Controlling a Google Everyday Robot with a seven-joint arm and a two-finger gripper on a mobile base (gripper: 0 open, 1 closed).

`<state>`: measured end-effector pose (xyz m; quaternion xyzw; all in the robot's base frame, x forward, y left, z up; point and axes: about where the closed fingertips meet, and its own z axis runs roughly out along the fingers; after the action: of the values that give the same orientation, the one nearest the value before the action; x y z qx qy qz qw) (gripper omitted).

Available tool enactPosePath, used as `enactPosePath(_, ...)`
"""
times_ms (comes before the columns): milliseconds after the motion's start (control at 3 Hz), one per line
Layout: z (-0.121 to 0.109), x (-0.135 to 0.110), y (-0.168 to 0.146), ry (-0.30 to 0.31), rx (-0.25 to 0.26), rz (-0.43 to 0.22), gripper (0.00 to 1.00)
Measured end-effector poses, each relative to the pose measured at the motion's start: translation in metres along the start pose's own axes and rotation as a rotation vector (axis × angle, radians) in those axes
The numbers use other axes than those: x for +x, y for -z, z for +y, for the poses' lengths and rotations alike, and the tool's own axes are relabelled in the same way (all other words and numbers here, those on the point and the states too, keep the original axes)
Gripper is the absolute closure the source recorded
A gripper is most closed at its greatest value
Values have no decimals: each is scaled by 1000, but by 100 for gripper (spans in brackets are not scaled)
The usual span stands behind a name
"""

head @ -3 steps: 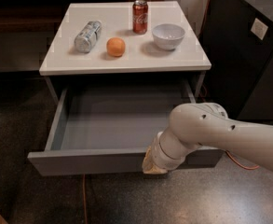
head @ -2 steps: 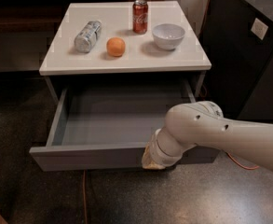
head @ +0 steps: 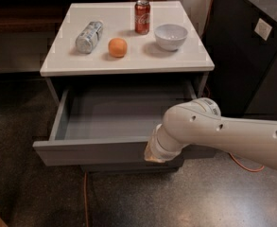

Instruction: Close top drawer

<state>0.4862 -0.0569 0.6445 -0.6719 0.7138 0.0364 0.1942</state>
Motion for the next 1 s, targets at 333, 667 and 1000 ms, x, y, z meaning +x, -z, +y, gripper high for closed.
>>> enactPosePath(333, -42, 1, -8, -25, 58, 31, 100)
enactPosePath(667, -43, 1, -8, -25, 59, 31, 100)
enactPosePath(1000, -49, 4, -10, -22, 75, 43, 100)
